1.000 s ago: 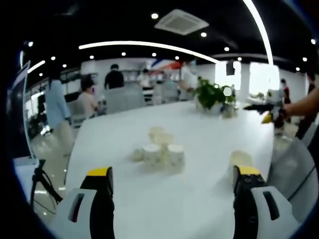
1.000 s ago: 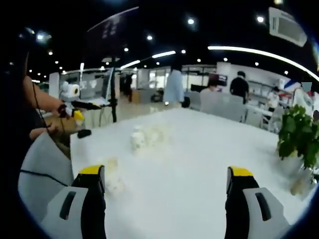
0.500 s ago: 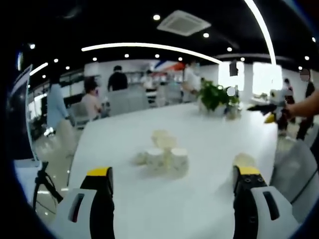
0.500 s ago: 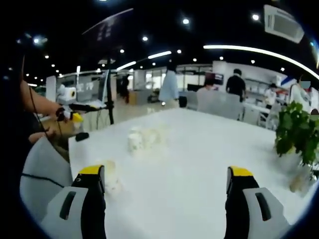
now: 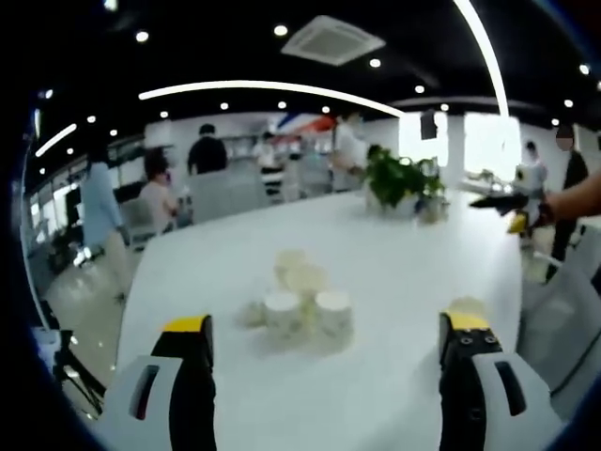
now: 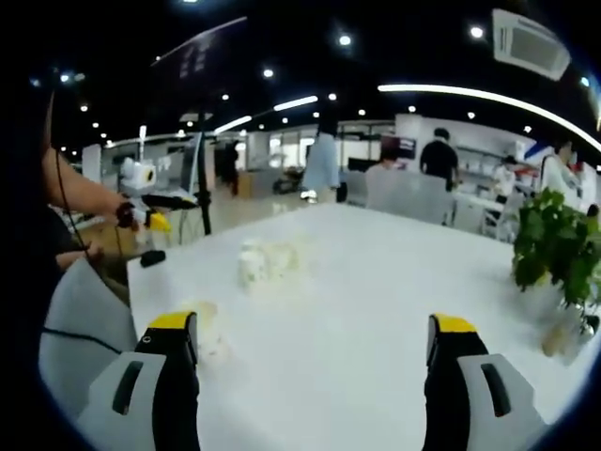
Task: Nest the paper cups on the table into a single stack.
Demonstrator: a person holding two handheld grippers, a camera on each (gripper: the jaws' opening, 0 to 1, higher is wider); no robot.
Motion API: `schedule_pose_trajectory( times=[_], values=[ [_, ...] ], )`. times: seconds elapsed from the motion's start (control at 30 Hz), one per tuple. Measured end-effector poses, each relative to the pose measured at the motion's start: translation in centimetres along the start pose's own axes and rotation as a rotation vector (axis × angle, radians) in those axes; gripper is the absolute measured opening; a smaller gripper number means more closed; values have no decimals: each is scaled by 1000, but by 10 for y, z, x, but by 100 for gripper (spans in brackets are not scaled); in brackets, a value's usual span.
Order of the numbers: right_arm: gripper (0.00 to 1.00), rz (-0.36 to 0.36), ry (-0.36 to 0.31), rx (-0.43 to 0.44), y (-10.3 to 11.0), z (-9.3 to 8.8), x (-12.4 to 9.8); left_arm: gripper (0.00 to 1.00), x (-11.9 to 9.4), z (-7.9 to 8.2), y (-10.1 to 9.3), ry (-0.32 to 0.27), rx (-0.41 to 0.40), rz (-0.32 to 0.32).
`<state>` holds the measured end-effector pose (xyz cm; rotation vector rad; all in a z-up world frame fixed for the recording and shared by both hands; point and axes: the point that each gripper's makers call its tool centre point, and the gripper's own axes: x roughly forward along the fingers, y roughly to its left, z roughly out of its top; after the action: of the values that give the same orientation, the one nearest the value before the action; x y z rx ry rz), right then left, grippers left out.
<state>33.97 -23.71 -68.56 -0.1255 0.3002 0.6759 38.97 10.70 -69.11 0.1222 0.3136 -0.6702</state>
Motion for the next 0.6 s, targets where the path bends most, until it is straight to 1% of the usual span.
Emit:
schedule_pose_trajectory(
  times=[0.17,0.37,0.47,0.6],
  values=[
    [100,-5,2,6,1,-2,-2,96,8,-9,-2,24,-1,-13],
    [100,-14,0,17,-2,-3,-3,96,20,-18,-7,29,0,-32],
    [100,-15,2,16,-2,-4,-4,95,26,-18,-12,33,-1,-44],
    [100,-14,6,14,-2,-6,-4,93,35,-19,-13,32,-8,-50]
  ],
)
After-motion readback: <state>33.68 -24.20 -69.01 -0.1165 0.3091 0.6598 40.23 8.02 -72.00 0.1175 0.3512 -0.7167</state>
